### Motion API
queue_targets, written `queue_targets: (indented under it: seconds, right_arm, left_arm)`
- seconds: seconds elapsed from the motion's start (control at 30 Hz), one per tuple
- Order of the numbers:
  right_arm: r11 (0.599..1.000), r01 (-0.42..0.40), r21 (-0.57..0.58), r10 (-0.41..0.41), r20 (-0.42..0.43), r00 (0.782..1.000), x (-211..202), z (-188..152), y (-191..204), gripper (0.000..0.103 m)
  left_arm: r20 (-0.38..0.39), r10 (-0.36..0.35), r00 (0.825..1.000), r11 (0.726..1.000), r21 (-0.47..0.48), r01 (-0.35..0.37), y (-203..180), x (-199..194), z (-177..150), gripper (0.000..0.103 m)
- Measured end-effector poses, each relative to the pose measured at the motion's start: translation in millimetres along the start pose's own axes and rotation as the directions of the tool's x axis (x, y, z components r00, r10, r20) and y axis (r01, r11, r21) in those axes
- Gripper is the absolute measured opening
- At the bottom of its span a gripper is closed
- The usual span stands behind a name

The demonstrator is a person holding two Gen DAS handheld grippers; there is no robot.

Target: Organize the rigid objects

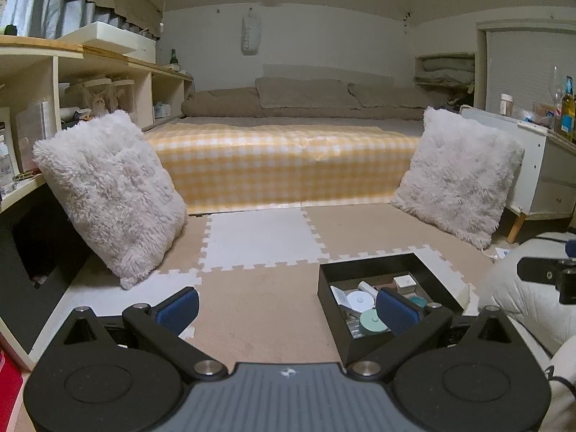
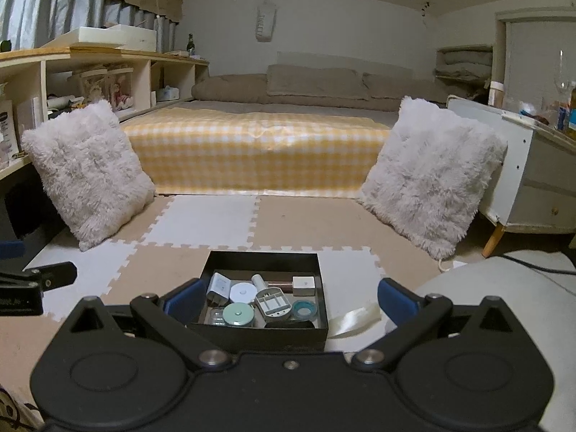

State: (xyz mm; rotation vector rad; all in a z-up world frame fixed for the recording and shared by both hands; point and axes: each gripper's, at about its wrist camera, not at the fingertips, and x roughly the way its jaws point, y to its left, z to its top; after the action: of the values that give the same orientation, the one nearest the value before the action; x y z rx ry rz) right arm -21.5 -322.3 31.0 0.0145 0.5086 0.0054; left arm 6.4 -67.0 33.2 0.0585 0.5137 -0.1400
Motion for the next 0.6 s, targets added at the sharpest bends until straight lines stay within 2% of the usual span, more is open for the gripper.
queue_targets:
  seconds: [0.6]
  right_arm:
    - [1.0,-0.005,-0.004,0.005,-0.002,1.0,1.1,-2.4,2.7,0.103]
  left_arm:
    - [0.007,-0.006,1.0,1.0,-0.01,0.007,-0.5,-3.1,0.8,0.103]
